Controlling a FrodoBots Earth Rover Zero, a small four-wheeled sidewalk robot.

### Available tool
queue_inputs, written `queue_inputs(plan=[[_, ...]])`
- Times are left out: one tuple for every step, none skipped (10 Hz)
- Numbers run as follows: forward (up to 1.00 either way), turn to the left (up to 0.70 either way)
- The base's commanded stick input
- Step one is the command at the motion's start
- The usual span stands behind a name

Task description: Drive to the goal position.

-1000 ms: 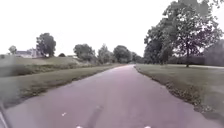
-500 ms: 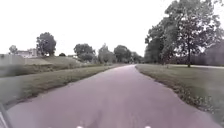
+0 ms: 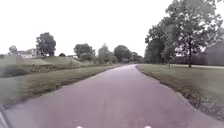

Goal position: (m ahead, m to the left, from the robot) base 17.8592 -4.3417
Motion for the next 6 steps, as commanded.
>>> queue_inputs(plan=[[0.7,0.0],[0.7,0.0],[0.7,0.0],[0.7,0.0],[0.7,0.0],[0.7,0.0]])
